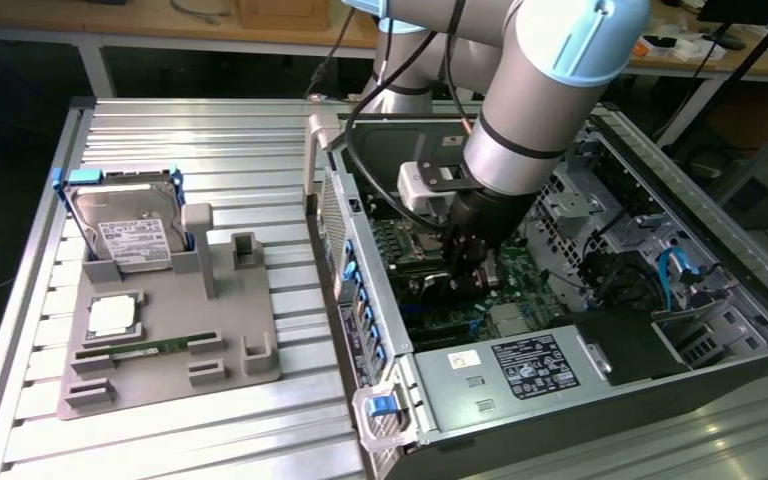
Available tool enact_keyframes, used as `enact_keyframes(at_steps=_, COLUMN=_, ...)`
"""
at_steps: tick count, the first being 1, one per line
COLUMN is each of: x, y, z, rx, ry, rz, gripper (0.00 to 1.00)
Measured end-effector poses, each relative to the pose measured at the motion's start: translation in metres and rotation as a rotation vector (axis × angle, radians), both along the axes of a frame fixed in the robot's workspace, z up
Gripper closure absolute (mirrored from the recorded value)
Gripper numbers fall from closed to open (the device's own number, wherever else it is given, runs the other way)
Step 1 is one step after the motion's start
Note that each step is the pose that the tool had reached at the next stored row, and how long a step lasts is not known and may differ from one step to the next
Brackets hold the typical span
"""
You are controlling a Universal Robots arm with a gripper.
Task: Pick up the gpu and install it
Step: 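Insert the gpu into the slot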
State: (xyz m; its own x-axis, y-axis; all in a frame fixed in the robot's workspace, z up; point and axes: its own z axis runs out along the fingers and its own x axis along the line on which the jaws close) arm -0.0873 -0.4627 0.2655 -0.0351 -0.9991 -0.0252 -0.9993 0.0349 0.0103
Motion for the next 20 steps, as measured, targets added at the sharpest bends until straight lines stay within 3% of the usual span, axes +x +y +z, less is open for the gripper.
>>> enact_keyframes(at_steps=8, x=-0.0001, y=0.0001, z=-0.0002, rx=0.0051, ry=0.0001, rz=0.0, gripper=0.73)
enact_keyframes(at_steps=20, x=-0.0004, y=0.0, z=-0.0032, rx=0.0052, ry=0.0002, rz=0.0, gripper=0.73)
